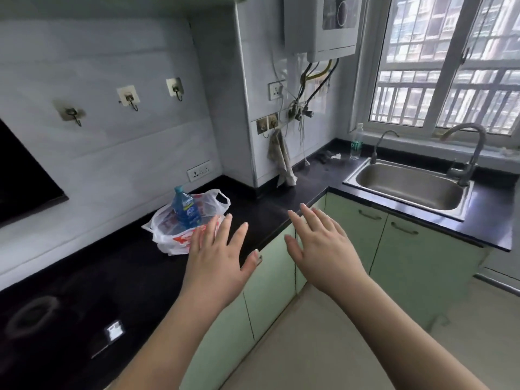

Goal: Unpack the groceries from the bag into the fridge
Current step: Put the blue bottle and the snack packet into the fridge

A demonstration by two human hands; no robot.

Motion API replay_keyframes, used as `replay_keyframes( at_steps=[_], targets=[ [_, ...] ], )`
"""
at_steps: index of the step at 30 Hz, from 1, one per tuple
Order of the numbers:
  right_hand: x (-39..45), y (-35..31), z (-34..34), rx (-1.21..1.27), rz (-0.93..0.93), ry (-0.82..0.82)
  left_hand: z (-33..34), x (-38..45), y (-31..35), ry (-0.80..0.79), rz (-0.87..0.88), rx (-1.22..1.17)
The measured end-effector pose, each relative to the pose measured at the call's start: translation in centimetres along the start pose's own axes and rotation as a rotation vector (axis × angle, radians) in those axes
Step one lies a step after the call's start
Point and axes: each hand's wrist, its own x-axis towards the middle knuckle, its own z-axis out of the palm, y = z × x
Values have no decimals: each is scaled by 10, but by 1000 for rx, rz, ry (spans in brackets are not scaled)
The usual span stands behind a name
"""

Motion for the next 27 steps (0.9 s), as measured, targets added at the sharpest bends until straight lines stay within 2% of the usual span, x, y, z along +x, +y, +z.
replay_keyframes(
  at_steps=[13, 17, 27],
  targets=[
    [124, -87, 72, -26, -219, -20, 33, 63, -134, 46, -170, 3],
    [158, -116, 90, -22, -262, -42, 46, 84, -177, 12, -189, 29],
    [228, -139, 151, -45, -364, -160, 92, 118, -221, -63, -251, -29]
  ],
)
